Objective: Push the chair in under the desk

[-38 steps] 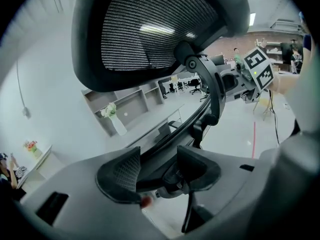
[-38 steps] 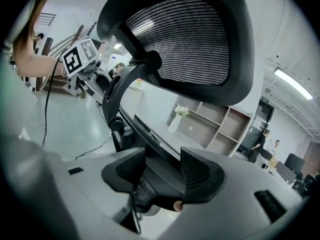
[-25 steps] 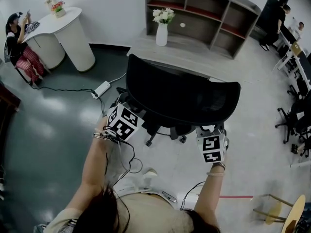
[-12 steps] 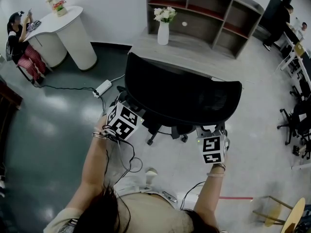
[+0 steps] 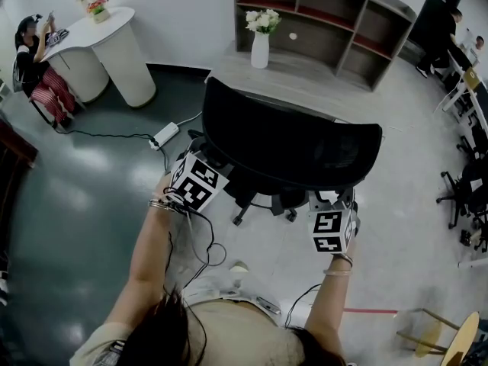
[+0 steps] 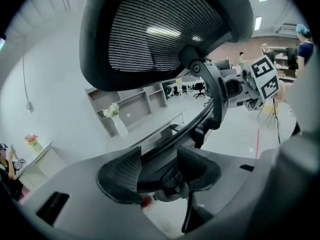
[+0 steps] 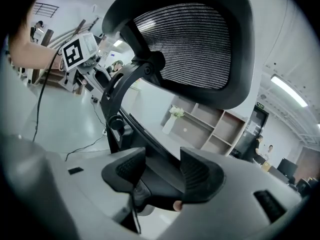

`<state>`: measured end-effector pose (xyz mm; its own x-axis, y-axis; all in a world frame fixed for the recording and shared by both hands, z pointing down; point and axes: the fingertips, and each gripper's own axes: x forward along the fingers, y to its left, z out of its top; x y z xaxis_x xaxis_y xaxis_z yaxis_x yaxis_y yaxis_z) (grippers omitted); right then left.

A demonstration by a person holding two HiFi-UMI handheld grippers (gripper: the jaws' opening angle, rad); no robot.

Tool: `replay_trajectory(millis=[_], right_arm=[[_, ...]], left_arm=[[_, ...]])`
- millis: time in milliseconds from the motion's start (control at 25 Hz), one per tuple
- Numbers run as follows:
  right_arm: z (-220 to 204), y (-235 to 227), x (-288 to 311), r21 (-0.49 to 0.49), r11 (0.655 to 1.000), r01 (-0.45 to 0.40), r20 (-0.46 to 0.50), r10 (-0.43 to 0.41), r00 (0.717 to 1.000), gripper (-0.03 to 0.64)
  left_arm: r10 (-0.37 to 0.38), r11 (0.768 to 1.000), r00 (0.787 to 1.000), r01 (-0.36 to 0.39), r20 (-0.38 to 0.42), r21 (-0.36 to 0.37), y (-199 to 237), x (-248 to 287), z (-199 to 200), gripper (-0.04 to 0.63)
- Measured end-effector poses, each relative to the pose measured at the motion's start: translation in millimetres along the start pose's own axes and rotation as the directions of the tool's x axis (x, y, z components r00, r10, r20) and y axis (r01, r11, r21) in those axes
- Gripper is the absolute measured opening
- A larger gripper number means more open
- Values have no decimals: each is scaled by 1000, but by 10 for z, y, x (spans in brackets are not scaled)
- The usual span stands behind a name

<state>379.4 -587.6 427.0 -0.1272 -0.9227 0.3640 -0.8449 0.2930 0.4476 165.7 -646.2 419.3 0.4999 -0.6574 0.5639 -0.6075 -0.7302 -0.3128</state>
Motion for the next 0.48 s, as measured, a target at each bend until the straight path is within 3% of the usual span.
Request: replay_trajectory(millis=[240, 480], right_arm=[[-20, -33, -13, -4, 997, 77, -11, -77, 997, 215], [52, 35, -148, 38, 997, 74, -6, -73, 997, 173]], left_arm=[[52, 997, 999, -51, -10, 58, -56, -27, -21, 200], [119, 991, 990, -123, 71, 49, -96, -263, -14, 185]])
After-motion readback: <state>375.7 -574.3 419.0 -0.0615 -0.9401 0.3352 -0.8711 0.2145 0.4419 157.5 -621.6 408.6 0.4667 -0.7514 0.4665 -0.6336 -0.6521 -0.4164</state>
